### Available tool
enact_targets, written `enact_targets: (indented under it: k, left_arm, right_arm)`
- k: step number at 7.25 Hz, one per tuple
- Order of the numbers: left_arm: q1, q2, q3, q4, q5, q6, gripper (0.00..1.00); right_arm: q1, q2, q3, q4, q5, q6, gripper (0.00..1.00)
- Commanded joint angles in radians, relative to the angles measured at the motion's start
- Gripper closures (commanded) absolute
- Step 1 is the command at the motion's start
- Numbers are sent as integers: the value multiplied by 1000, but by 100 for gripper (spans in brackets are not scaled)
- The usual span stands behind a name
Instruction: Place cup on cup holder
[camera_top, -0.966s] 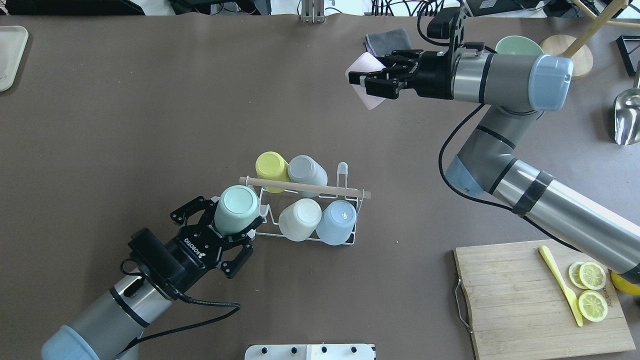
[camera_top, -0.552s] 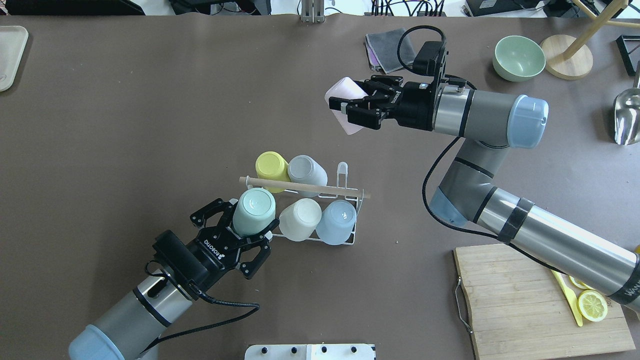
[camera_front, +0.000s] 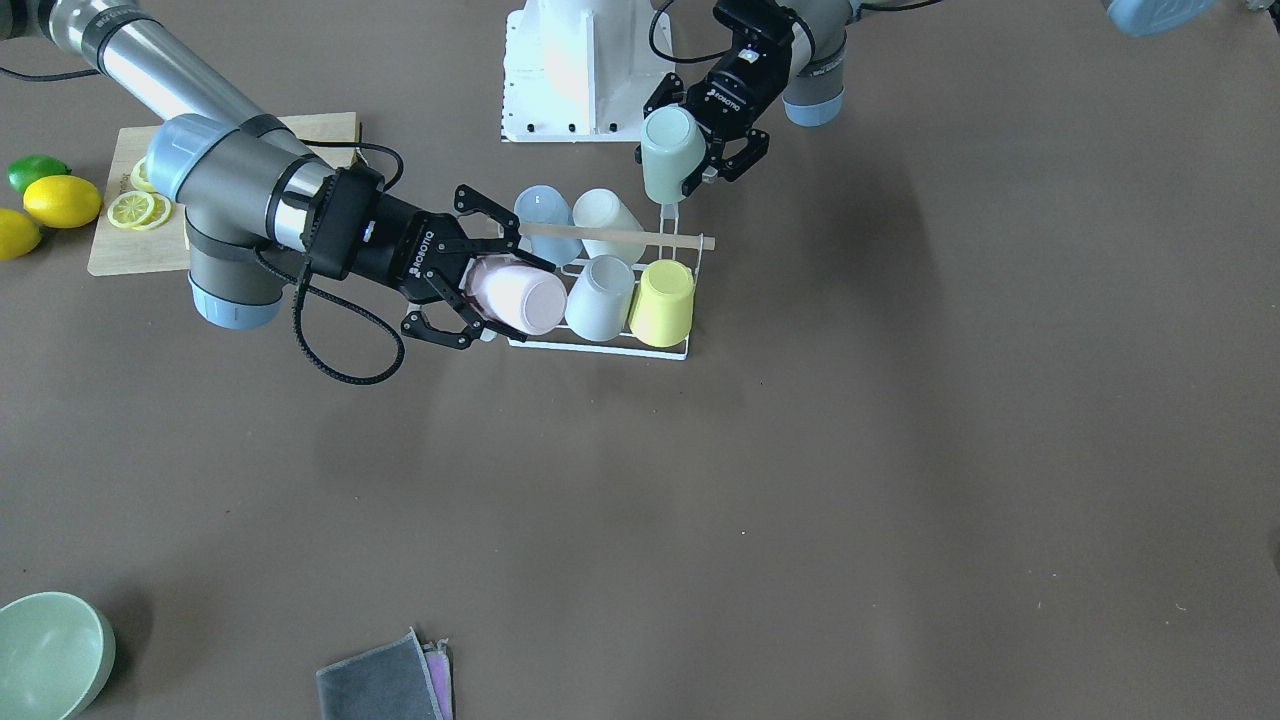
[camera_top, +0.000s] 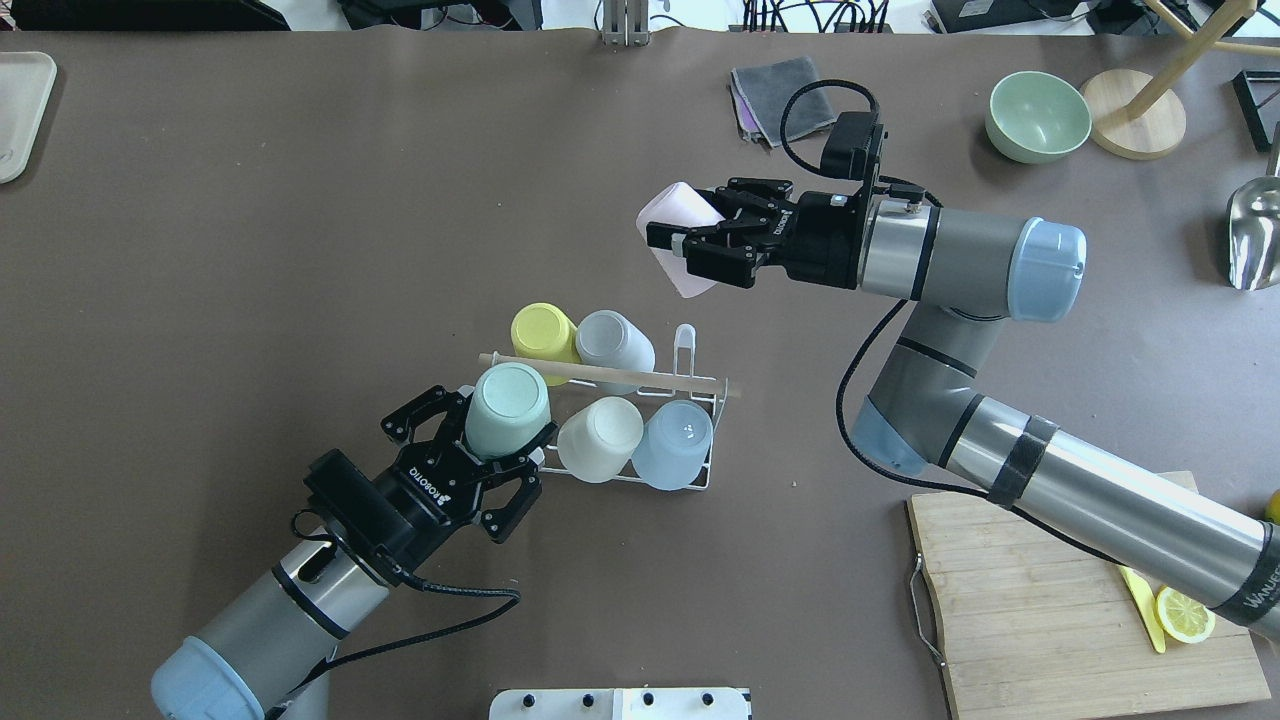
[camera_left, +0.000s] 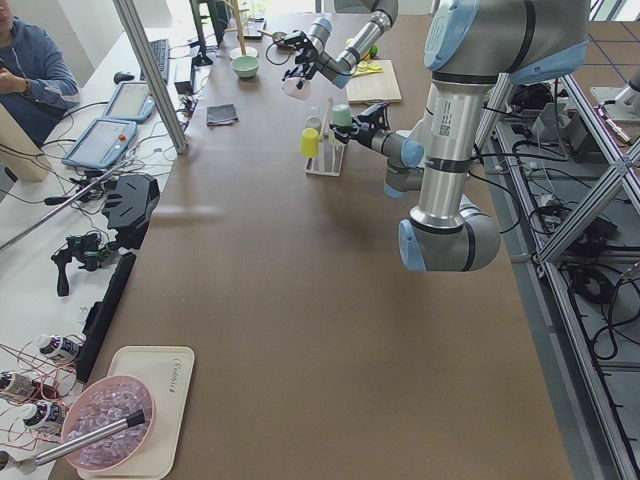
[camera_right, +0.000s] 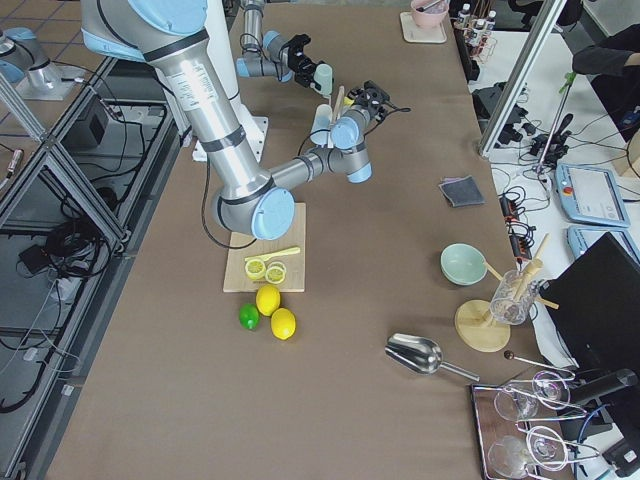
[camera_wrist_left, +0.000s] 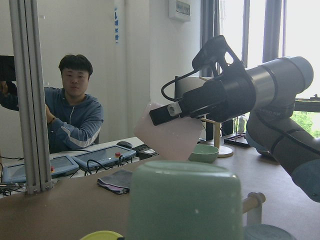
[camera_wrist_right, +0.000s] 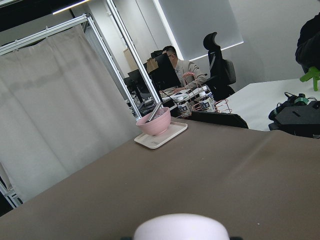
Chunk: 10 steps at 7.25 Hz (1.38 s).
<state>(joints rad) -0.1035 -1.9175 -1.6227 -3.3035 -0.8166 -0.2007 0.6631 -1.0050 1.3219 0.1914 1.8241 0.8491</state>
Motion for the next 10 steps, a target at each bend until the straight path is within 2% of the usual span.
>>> enact_targets:
  k: [1, 4, 8, 9, 10]
  left_arm:
    - [-19, -18, 52, -10, 2, -46, 91]
    - [-22, -21, 58, -11, 2, -51, 89]
    - [-21, -29, 69, -11, -2, -54, 81]
    - [-21, -29, 82, -11, -4, -52, 67]
    - [-21, -29, 87, -11, -6, -49, 1]
  right_arm:
    - [-42, -1, -7, 3, 1, -10, 100]
    - [-46, 6, -15, 2, -8, -13, 100]
    - [-43, 9, -27, 37, -62, -94, 100]
    - [-46, 12, -41, 37, -63, -100, 100]
    - [-52, 16, -47, 37, -63, -101, 100]
